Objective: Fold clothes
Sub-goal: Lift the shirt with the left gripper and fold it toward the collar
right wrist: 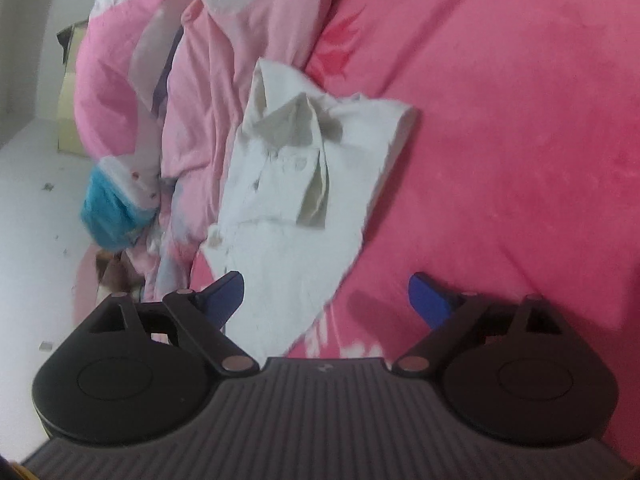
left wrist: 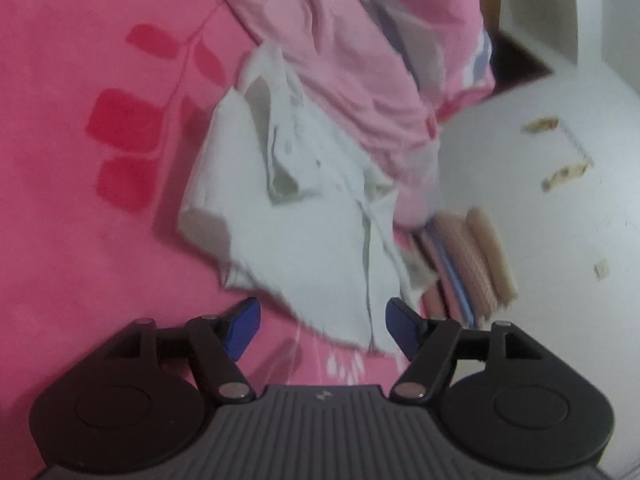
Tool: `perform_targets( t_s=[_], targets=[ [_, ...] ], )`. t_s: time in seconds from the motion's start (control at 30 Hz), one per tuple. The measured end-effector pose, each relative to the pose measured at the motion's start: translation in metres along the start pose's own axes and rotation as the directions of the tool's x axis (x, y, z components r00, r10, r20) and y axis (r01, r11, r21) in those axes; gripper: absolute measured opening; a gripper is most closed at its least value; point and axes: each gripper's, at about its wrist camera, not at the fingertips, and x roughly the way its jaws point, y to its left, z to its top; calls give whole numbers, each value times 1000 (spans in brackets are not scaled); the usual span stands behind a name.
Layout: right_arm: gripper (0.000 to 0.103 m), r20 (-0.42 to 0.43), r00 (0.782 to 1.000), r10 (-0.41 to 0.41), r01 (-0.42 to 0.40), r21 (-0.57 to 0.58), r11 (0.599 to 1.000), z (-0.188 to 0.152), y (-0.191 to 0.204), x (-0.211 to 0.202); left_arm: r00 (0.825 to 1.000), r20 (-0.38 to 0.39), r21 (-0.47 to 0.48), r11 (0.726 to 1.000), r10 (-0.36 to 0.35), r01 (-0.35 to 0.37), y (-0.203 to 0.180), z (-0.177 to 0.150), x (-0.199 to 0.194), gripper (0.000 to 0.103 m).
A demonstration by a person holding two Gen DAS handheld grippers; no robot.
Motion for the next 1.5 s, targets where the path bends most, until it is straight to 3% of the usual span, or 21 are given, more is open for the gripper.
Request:
perform_targets(
  t_s=[0.2, 0.4, 0.5, 0.57, 0.6, 0.67, 0.7, 0.77, 0.83, 1.17, 1.5],
  targets=[
    [91, 119, 991, 54, -56, 12, 998, 21, 2, 27, 997, 72, 7, 1000, 17, -18, 0, 8, 24, 69],
    [90, 147, 983, 107, -105, -22, 994, 48, 9, 59, 988, 125, 37, 995, 87, -92, -2, 17, 46, 47],
    [86, 130, 983, 130, -124, -49, 991, 55, 15, 76, 984, 137, 6, 993, 117, -119, 2, 24, 55, 30],
    [74, 117, 984, 135, -128, -67, 990, 57, 19, 85, 980, 141, -9, 990, 140, -140, 5, 28, 61, 14],
    [69, 105, 985, 140, -133, -70, 989, 58, 20, 89, 979, 143, -10, 989, 147, -147, 5, 28, 62, 12],
    [46, 71, 985, 155, -151, -65, 986, 57, 21, 97, 976, 147, -8, 987, 160, -160, 4, 29, 65, 6],
    [41, 56, 986, 155, -152, -62, 986, 56, 21, 101, 975, 153, 4, 986, 163, -166, 2, 29, 65, 5],
    [17, 46, 990, 133, -129, -83, 988, 52, 23, 104, 971, 168, 18, 985, 169, -174, -2, 28, 63, 4],
    [7, 54, 990, 133, -128, -89, 988, 49, 24, 102, 969, 184, 24, 985, 162, -169, -6, 28, 58, 3],
    [4, 42, 991, 130, -125, -97, 987, 16, 43, 44, 980, 173, 103, 988, 94, -113, -39, 15, 9, 3],
    [4, 11, 996, 88, -88, -20, 996, -78, 29, -27, 995, 68, 139, 987, 76, -85, -32, -31, -71, 3]
  ],
)
